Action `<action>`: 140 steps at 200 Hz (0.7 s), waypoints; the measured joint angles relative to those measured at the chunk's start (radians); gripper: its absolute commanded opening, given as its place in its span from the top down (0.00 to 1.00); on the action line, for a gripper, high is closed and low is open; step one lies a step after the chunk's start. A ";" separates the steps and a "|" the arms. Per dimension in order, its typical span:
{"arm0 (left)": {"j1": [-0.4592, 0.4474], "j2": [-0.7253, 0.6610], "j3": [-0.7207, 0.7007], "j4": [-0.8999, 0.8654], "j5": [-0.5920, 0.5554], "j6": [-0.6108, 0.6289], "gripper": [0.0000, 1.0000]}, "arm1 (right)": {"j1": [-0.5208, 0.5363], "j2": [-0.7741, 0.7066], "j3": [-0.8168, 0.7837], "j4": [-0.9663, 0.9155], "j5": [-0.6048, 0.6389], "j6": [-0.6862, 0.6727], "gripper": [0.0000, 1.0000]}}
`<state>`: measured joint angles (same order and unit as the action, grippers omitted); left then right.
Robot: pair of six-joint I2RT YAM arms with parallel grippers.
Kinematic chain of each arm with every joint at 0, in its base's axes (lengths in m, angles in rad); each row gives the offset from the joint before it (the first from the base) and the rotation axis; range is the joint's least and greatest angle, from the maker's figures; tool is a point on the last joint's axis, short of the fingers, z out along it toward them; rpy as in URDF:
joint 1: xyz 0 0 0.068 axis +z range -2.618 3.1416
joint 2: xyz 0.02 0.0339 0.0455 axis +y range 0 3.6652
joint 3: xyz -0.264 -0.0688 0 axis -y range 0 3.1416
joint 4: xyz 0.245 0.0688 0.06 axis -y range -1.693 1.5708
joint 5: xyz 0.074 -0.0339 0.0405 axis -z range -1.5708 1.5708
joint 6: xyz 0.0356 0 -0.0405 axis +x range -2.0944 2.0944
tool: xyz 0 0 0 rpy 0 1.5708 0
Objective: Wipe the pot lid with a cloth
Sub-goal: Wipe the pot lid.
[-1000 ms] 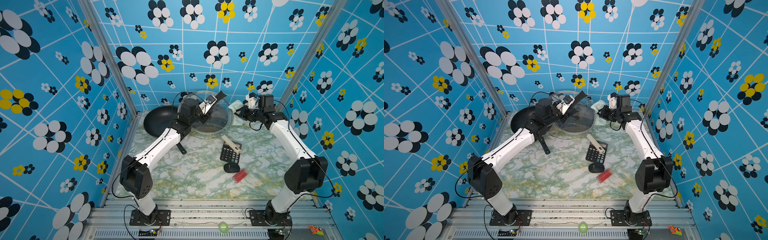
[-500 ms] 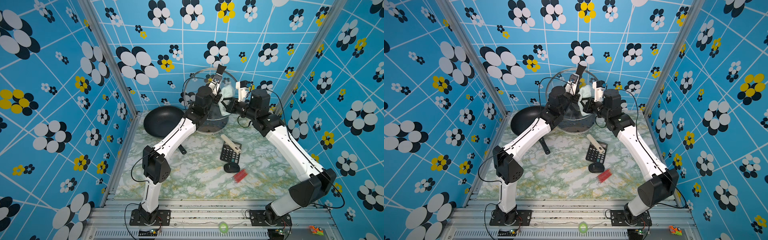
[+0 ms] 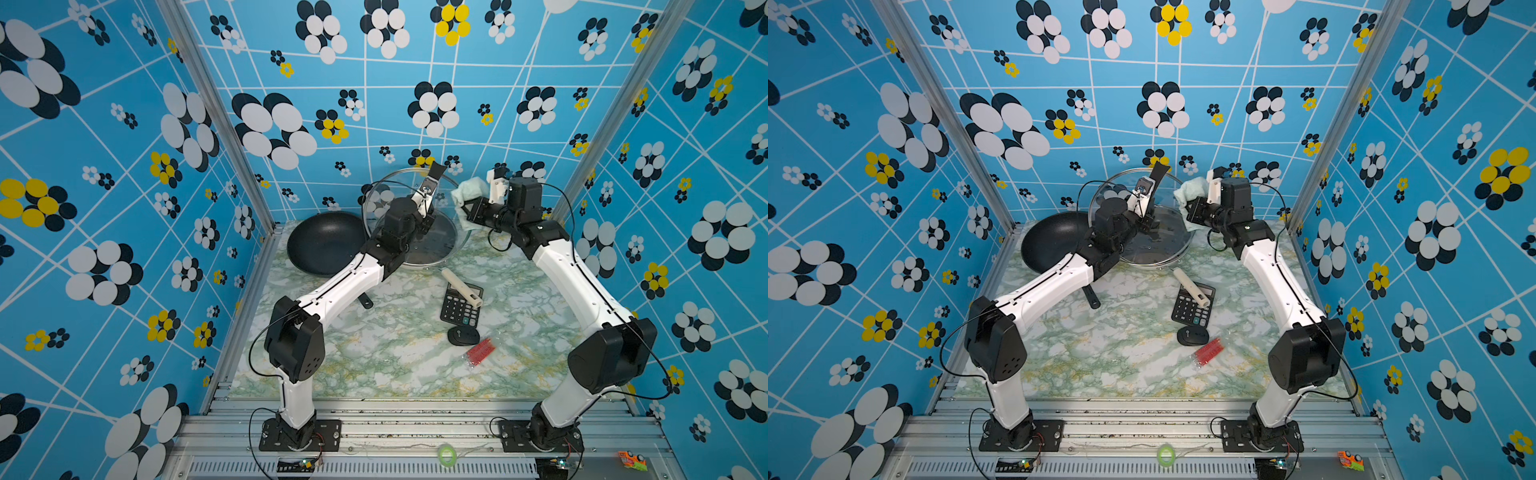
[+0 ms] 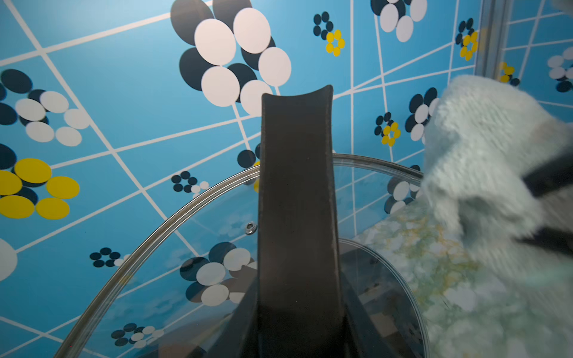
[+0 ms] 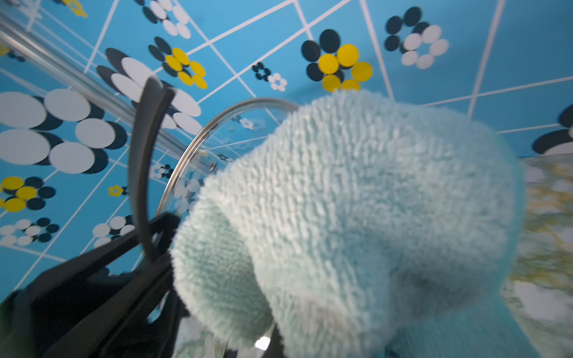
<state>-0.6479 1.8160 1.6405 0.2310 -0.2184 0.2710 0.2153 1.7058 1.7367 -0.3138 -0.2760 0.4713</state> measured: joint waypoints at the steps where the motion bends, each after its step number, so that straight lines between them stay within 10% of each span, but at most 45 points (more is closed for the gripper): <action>1: 0.000 -0.004 -0.004 0.000 0.003 0.001 1.00 | -0.006 0.001 0.000 -0.002 0.003 0.000 1.00; 63: -0.023 -0.283 -0.254 0.018 0.216 0.004 1.00 | -0.137 0.006 0.000 -0.027 0.069 0.026 1.00; 140: 0.190 -0.333 -0.265 -0.100 0.089 -0.042 1.00 | -0.126 -0.066 -0.194 0.087 0.002 0.094 1.00</action>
<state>-0.4576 1.4826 1.3754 0.1314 -0.1291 0.2291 0.0898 1.6398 1.5425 -0.2268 -0.2741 0.5652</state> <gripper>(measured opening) 0.352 0.072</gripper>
